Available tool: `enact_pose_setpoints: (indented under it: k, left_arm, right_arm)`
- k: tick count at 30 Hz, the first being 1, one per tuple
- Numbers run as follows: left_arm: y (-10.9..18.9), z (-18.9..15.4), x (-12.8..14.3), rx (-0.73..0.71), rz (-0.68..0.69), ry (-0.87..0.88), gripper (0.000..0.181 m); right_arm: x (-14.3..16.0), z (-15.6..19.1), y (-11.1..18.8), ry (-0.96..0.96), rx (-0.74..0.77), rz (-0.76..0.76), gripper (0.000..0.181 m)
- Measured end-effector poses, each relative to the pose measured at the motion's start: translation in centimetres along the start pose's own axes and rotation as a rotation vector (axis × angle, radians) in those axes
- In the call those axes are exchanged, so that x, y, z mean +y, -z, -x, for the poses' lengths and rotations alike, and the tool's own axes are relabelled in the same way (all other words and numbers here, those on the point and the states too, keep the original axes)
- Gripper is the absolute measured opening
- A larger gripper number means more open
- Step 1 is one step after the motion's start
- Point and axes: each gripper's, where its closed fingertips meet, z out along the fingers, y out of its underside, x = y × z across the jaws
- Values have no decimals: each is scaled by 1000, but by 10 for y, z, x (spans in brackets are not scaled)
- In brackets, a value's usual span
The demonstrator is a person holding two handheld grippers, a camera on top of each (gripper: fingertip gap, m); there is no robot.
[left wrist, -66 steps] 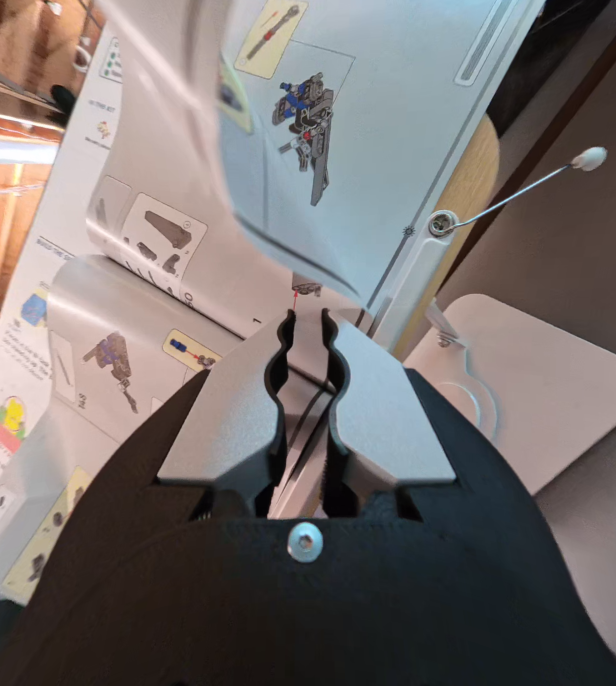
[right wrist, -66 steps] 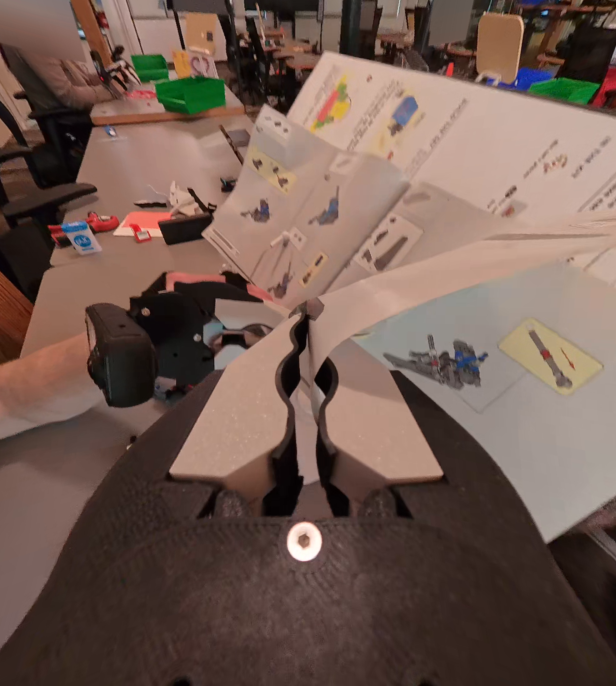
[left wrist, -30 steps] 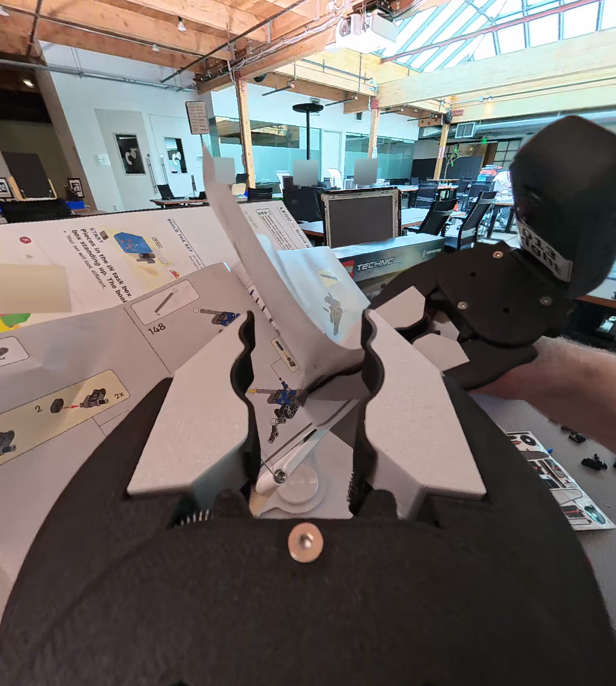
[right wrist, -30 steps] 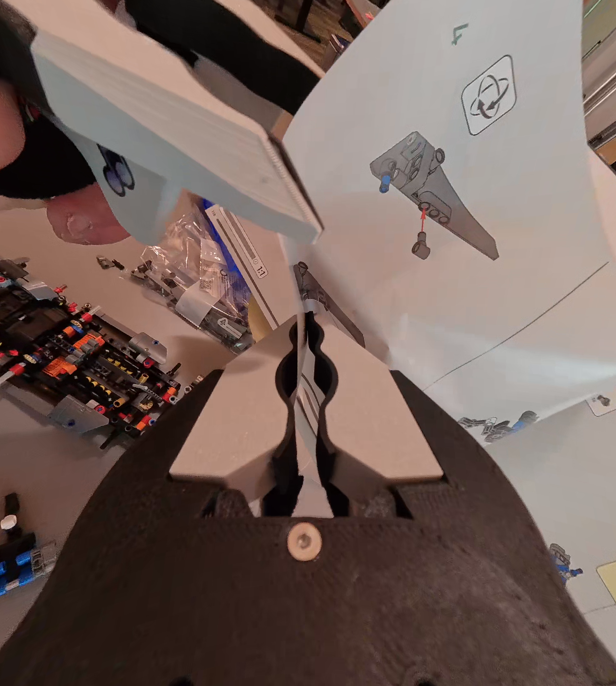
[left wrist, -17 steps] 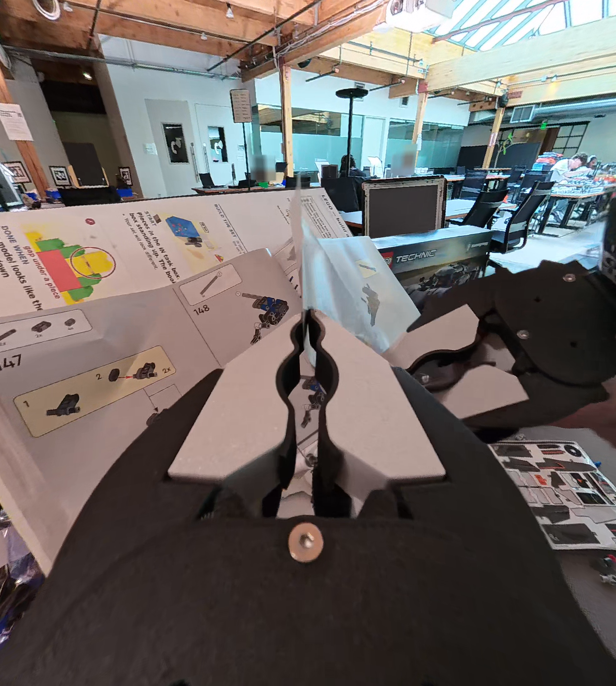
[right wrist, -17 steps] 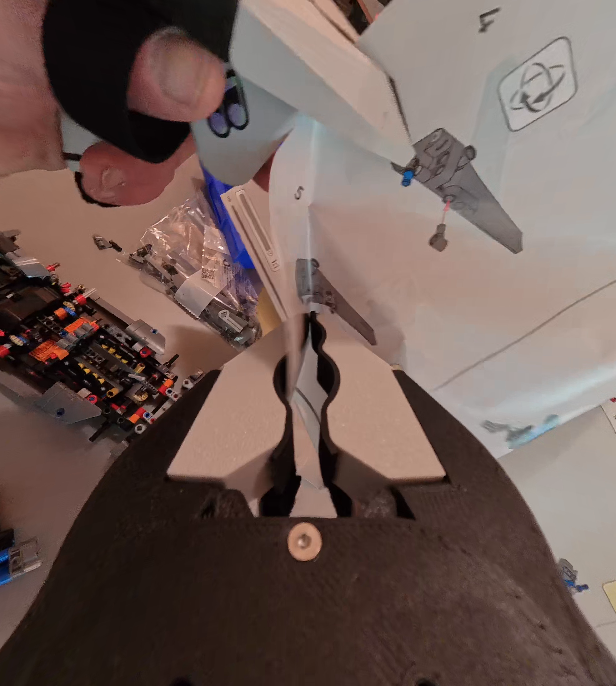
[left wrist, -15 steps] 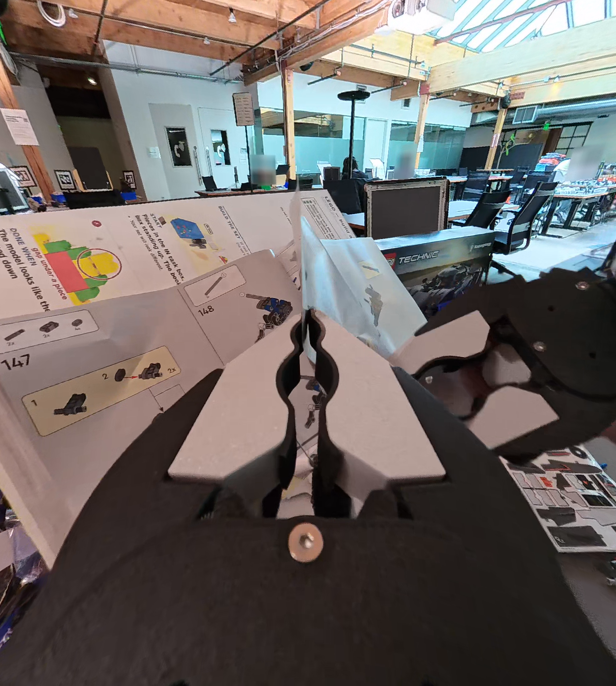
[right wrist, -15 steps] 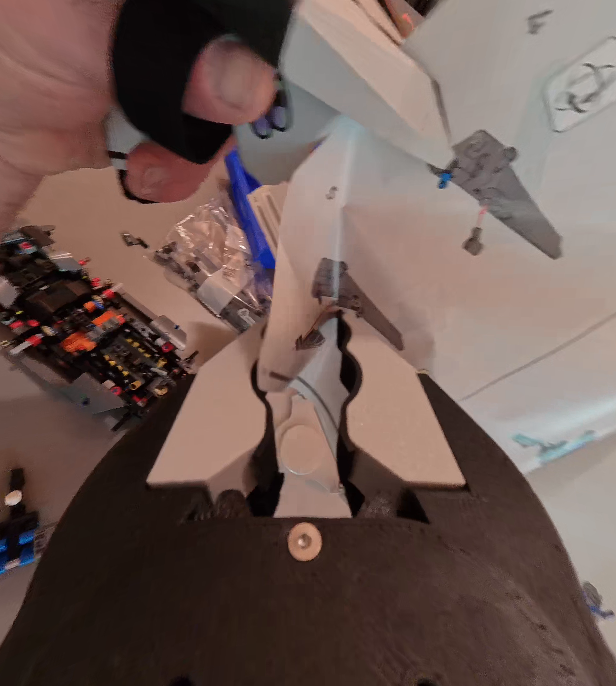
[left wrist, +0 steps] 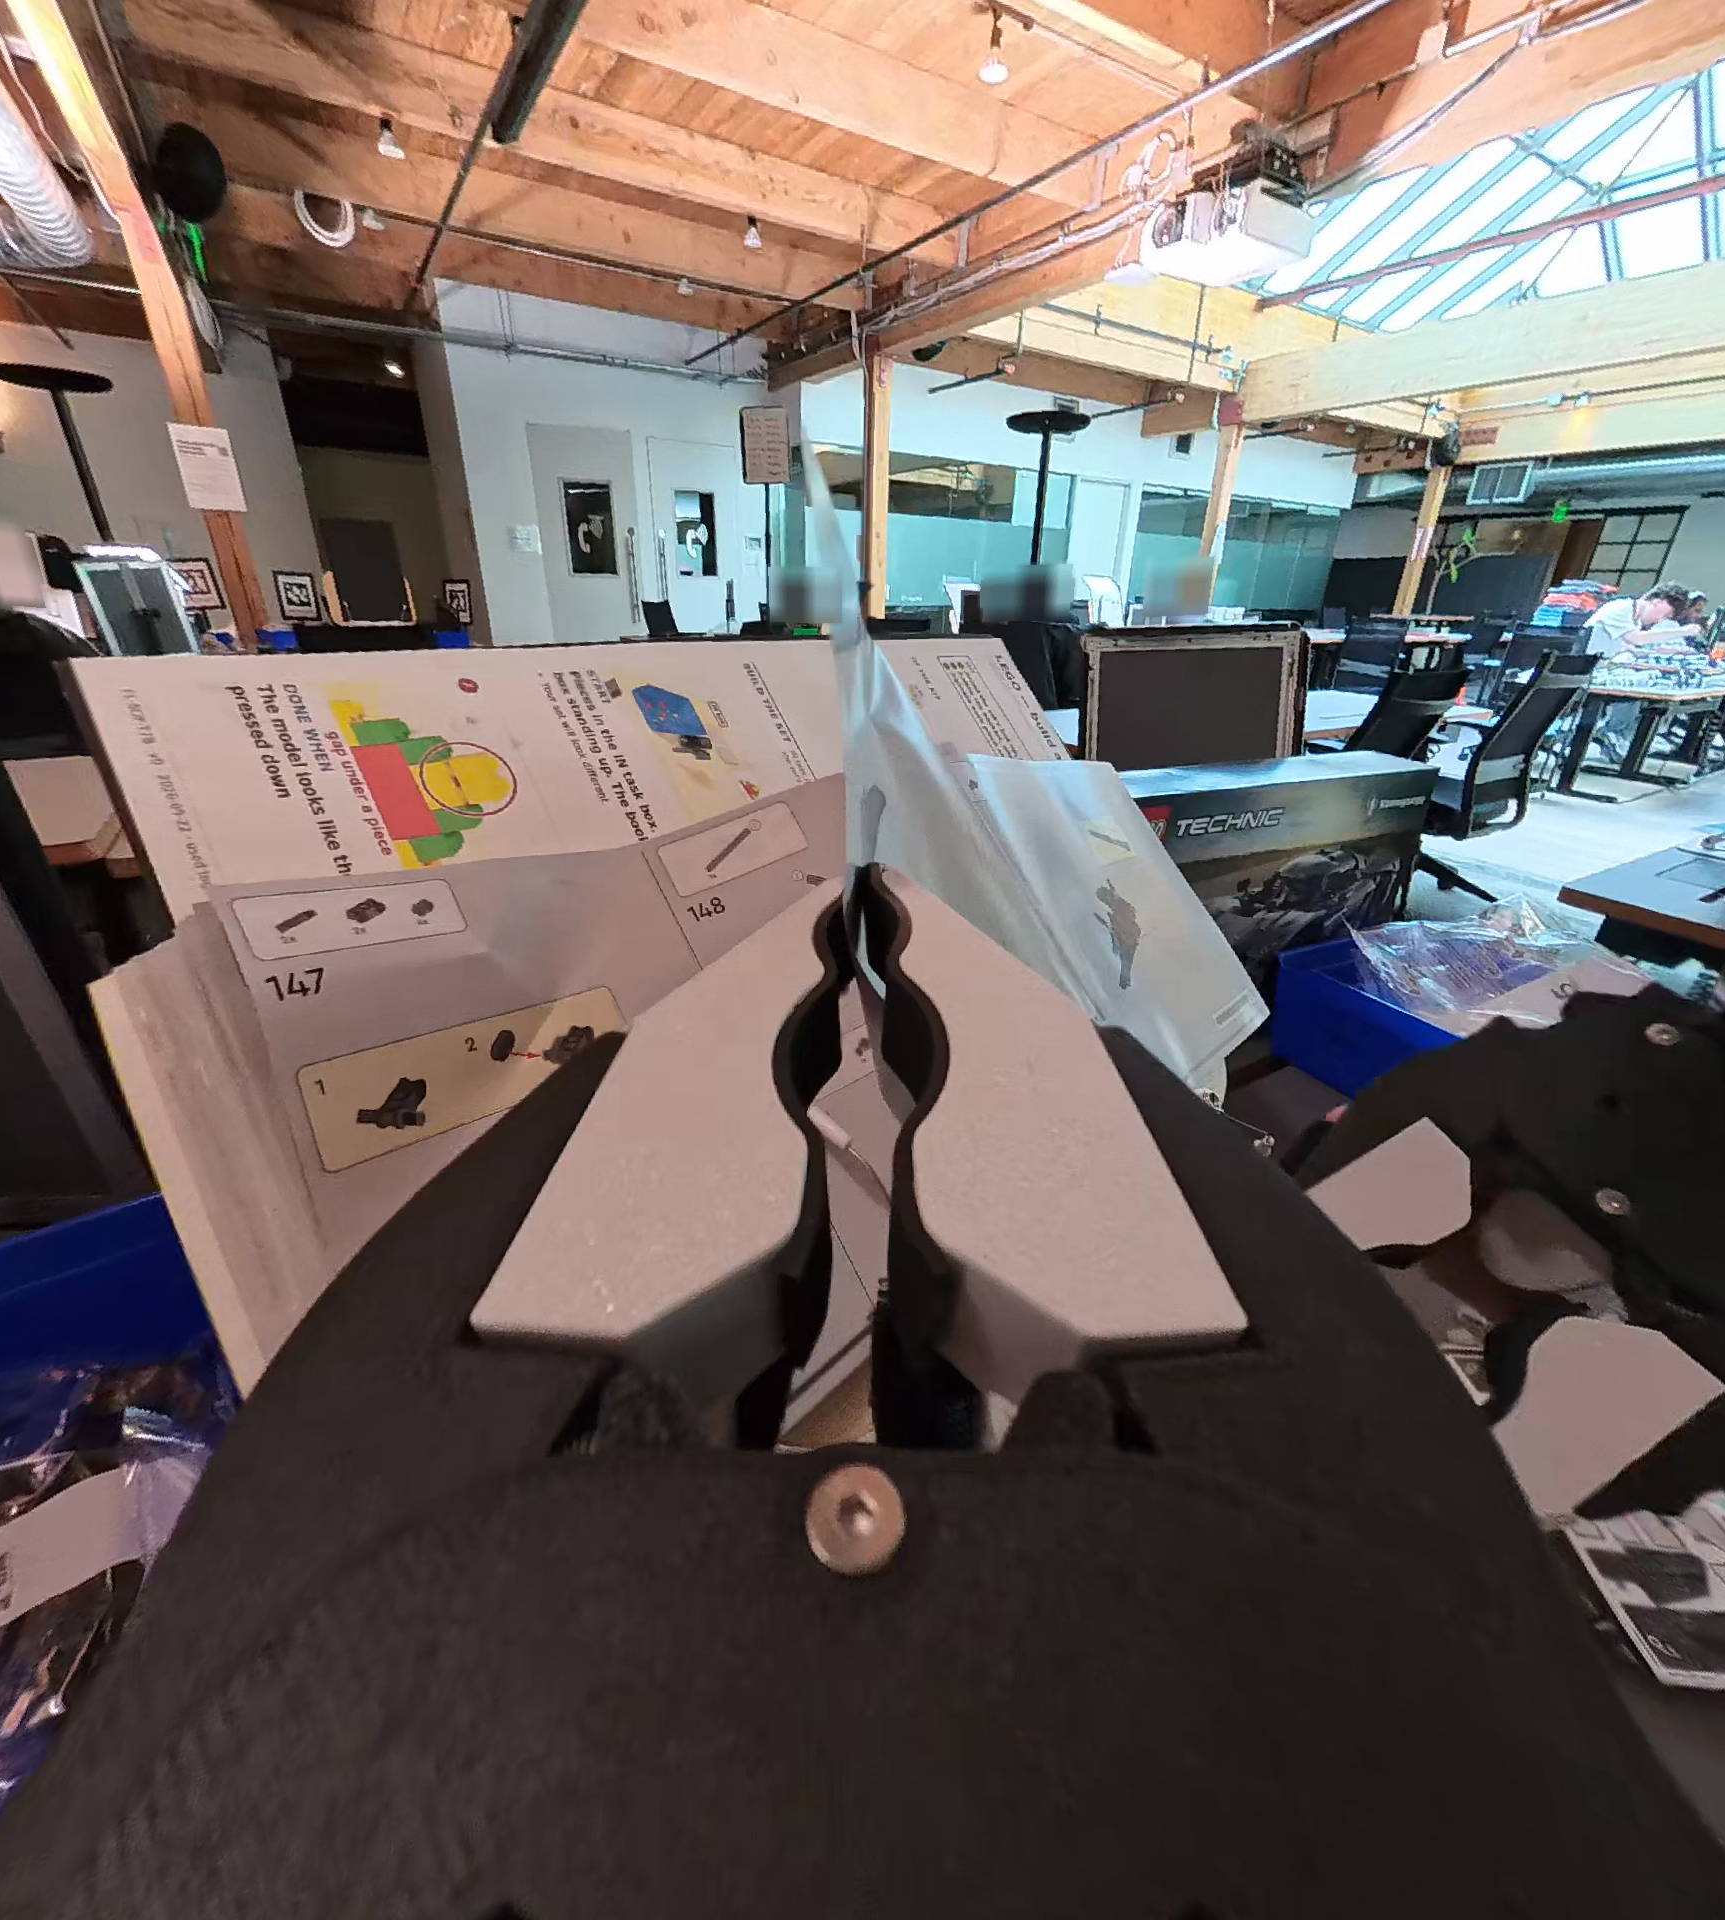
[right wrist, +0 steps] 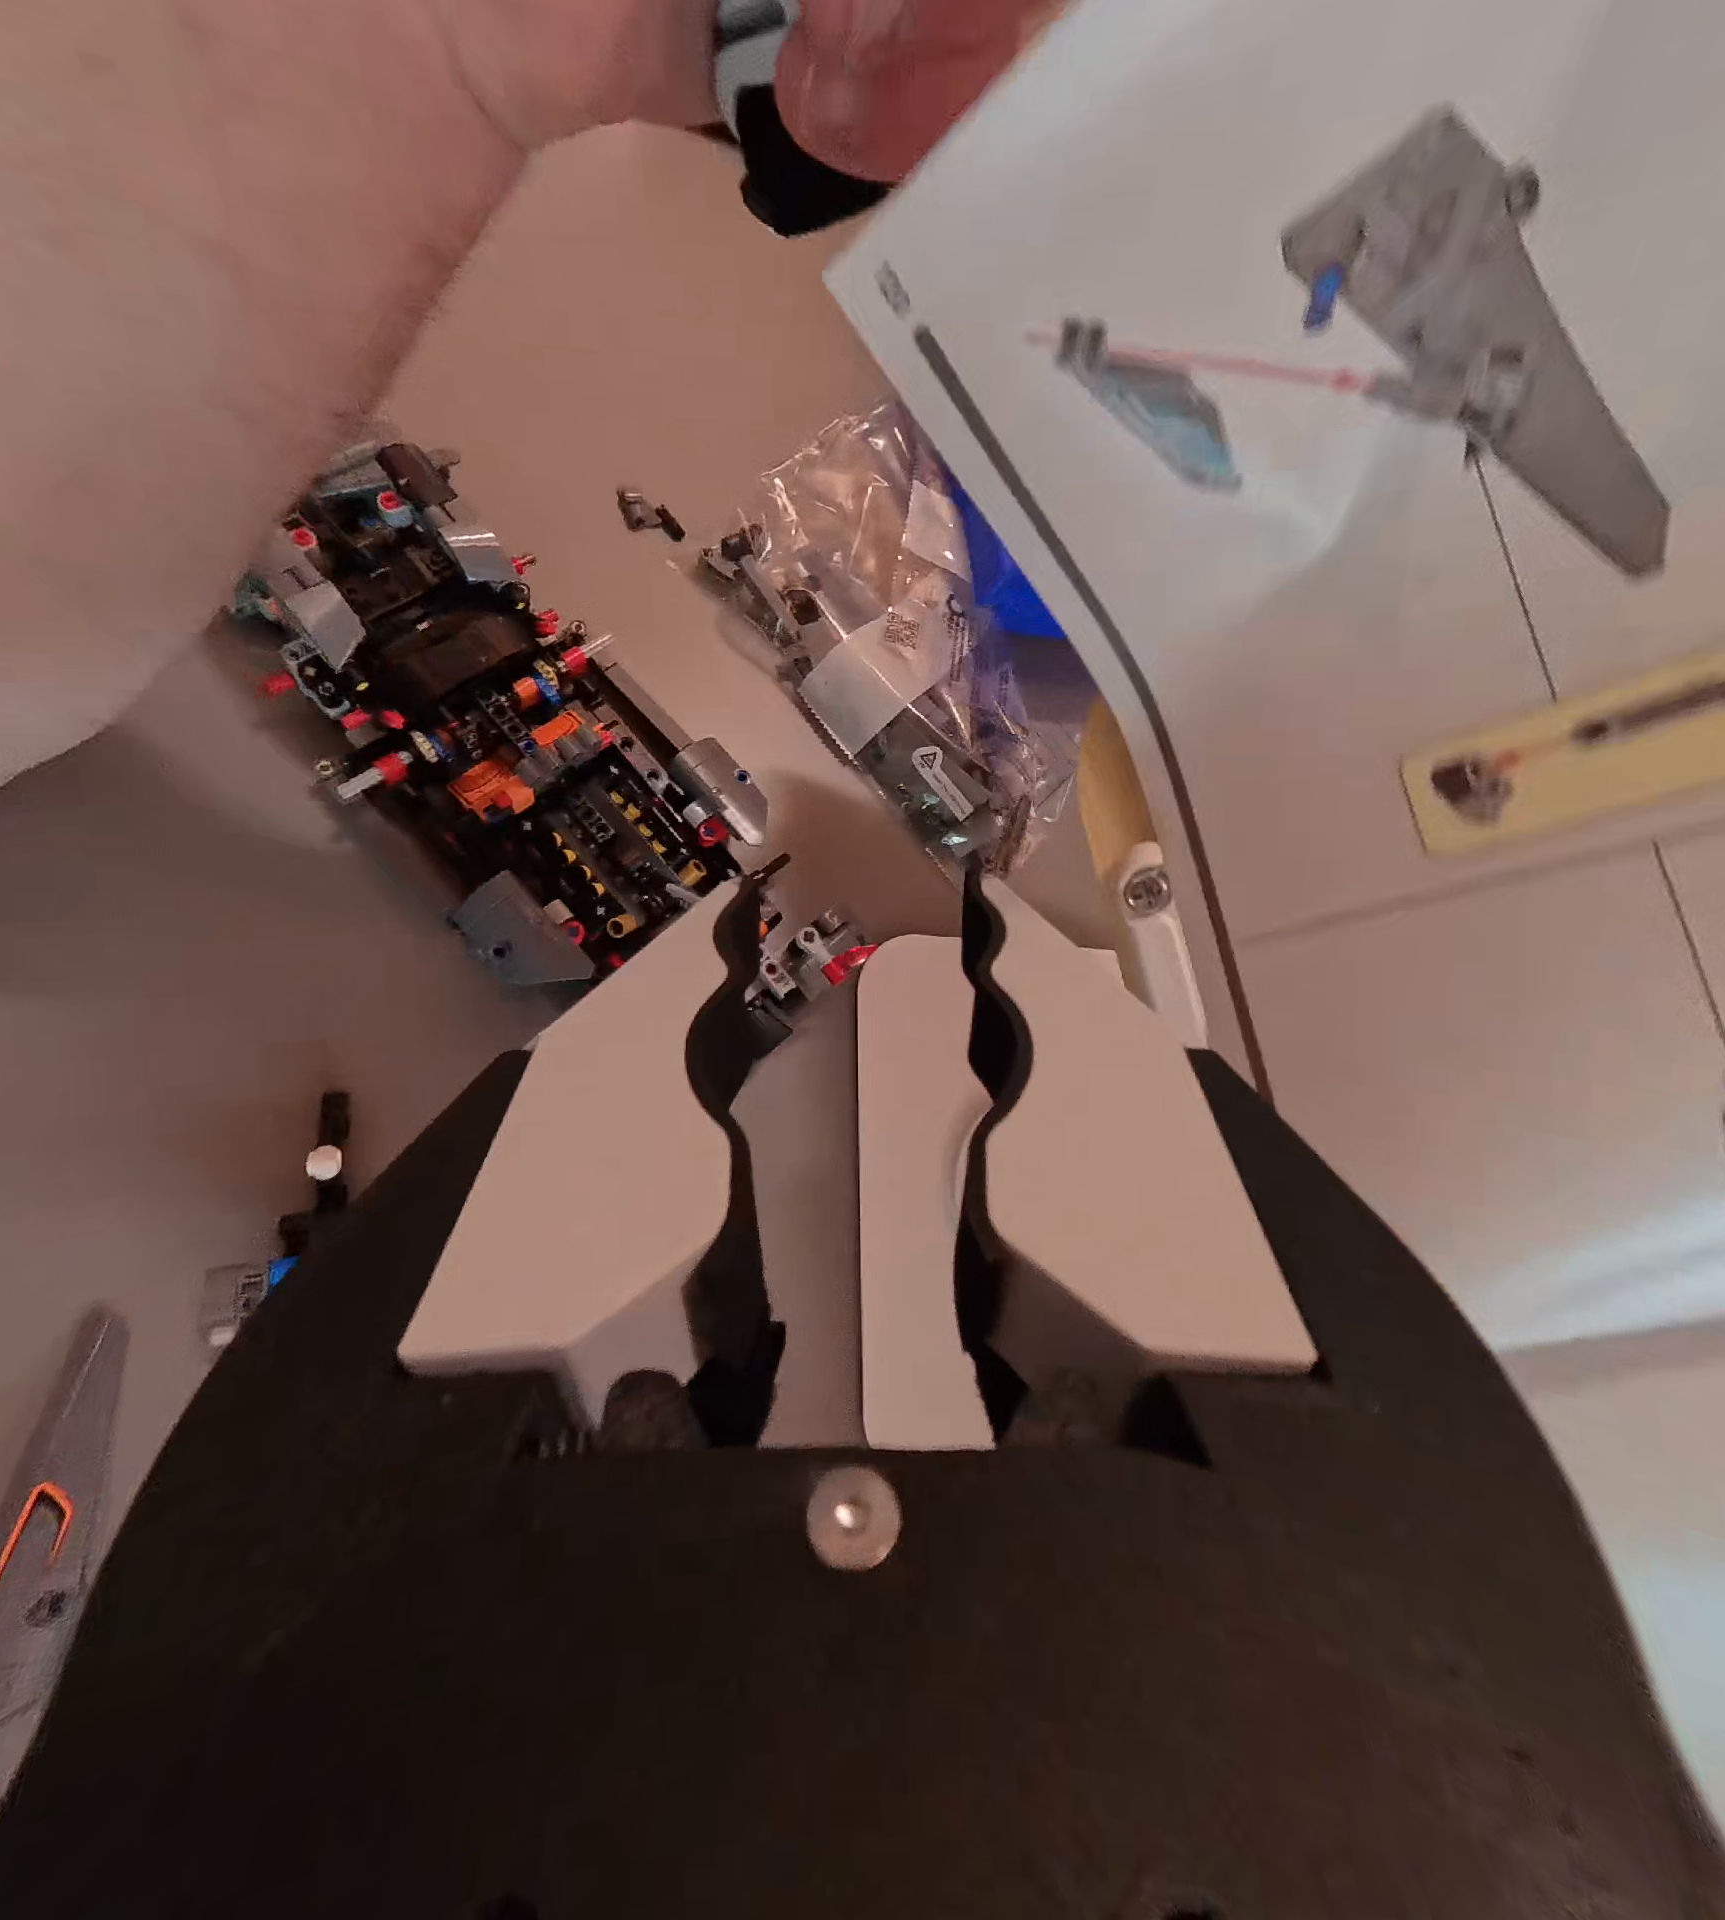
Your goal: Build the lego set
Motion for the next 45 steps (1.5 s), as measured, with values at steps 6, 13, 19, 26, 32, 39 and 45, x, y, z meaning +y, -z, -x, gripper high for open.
enact_pose_setpoints:
  k: [6, 13, 19, 26, 32, 39, 45]
  left_arm:
    - [0, 2, 4, 22, 14, 22, 0]
    - [3, 20, 8, -83, 30, -78, 0]
    - [2, 26, 22, -39, 66, -43, 0]
    - [3, 45, 74, 0, 281, 28, 12]
    - [4, 48, 100, -5, 415, -28, 0]
    - [10, 50, 40, -90, 157, -44, 0]
    - [8, 29, 15, -118, 96, -133, 0]
  right_arm:
    - [-9, -28, -2, 117, 224, -78, 28]
    - [-21, -64, -15, 31, 291, -110, 29]
    - [-19, -94, -30, -105, 304, -130, 24]
    - [-16, -100, -39, -119, 302, -120, 19]
    - [-18, -97, -34, -115, 305, -124, 24]
    - [0, -65, -20, -153, 181, -72, 29]
    - [8, -71, -31, -169, 260, -44, 32]
